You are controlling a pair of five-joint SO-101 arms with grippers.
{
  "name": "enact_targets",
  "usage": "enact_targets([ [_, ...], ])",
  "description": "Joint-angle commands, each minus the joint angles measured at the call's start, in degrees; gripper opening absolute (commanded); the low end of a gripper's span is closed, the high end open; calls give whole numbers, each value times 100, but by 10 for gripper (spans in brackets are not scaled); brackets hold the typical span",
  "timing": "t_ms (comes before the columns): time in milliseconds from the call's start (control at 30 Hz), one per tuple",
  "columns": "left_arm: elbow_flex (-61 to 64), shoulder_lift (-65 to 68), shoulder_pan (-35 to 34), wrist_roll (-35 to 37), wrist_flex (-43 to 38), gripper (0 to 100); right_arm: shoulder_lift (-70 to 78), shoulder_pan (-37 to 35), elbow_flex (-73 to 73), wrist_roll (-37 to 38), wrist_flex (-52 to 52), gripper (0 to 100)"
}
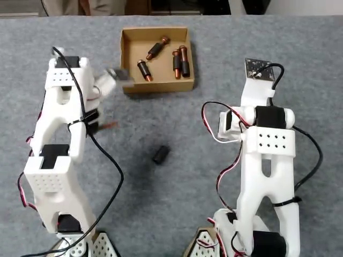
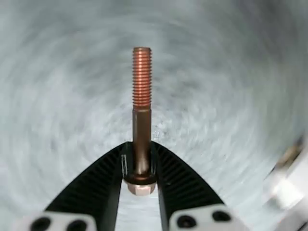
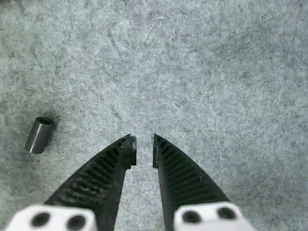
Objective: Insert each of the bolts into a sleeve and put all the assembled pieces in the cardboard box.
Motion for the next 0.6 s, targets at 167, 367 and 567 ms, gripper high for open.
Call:
enact_targets([
  [167, 26, -558, 264, -2708, 97, 17, -145, 110, -4, 0, 9, 73],
  [367, -26, -558, 273, -3270, 88, 17, -145, 110, -4, 0, 0, 75],
  [567, -62, -593, 378, -3279, 79, 18, -145, 119, -4, 9, -53, 75],
])
